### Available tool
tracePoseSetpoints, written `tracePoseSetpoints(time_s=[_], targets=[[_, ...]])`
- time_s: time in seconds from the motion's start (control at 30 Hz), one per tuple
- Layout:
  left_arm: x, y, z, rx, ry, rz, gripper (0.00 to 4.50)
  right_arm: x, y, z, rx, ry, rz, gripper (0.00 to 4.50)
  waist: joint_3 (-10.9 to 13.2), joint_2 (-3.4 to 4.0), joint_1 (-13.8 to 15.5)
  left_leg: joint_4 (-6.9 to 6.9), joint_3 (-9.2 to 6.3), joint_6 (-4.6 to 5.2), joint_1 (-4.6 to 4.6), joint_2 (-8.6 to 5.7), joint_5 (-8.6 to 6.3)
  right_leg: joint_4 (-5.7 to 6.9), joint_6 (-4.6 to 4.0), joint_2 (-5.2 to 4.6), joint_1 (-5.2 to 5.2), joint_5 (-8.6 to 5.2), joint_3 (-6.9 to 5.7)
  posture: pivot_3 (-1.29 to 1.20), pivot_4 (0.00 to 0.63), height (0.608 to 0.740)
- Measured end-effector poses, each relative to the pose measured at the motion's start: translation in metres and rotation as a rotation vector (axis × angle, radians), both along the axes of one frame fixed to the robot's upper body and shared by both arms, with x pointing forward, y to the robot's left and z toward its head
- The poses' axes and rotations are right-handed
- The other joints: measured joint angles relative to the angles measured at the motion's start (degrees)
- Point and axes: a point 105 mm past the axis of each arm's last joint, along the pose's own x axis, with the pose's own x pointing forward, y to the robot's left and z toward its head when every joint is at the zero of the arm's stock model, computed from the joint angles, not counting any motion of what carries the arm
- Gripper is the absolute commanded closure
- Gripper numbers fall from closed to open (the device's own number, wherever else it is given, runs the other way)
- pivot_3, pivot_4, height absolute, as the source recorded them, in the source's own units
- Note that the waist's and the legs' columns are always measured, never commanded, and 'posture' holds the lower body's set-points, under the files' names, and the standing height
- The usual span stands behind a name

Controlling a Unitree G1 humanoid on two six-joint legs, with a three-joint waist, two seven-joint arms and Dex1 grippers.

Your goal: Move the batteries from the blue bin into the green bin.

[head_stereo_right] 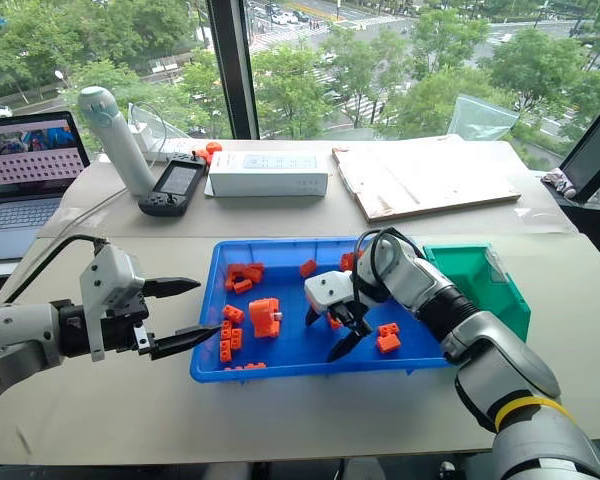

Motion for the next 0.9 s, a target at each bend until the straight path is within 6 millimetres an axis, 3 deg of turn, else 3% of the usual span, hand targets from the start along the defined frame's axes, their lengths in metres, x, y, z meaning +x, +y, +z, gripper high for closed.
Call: tracePoseSetpoints(time_s=[0.2, 0.37, 0.57, 0.7, 0.9], targets=[[0.000, 0.002, -0.002, 0.012, 0.006, 0.010, 0.00, 0.024, -0.008, 0.005, -0.007, -0.089, -0.074, 0.26, -0.01, -0.02, 0.01, -0.02, -0.01, -0.09, 0.02, 0.00, 0.03, 0.00, -0.02, 0.00, 0.01, 0.01, -0.03, 0.00, 0.150, 0.740], [0.000, 0.002, -0.001, 0.025, 0.000, 0.007, 0.00, 0.031, -0.015, 0.010, -0.003, -0.079, -0.121, 0.26, -0.01, -0.01, -0.21, -0.07, -0.01, -0.12, 0.01, 0.00, 0.05, 0.01, -0.03, 0.00, -0.02, 0.02, -0.02, 0.00, 0.150, 0.740], [0.002, 0.000, 0.003, 0.025, -0.010, -0.009, 0.00, 0.017, -0.014, 0.021, 0.027, -0.018, -0.083, 0.26, 0.00, 0.00, -0.43, -0.14, 0.00, -0.11, -0.01, 0.00, 0.05, 0.01, -0.03, 0.00, -0.06, 0.02, -0.01, 0.00, 0.150, 0.740], [0.005, 0.002, 0.002, 0.022, 0.004, -0.006, 0.00, -0.002, -0.006, 0.006, 0.005, 0.029, 0.005, 0.26, 0.00, -0.01, -0.46, -0.15, 0.00, -0.11, -0.01, 0.01, 0.05, 0.02, -0.04, 0.00, -0.11, 0.02, -0.01, 0.00, 0.150, 0.740], [0.004, 0.005, 0.002, 0.045, 0.009, -0.008, 0.00, -0.009, 0.000, 0.002, -0.005, 0.031, 0.064, 0.26, 0.00, -0.01, -0.38, -0.15, 0.01, -0.11, -0.03, 0.01, 0.05, 0.02, -0.04, 0.00, -0.13, 0.02, -0.01, 0.00, 0.150, 0.740]])
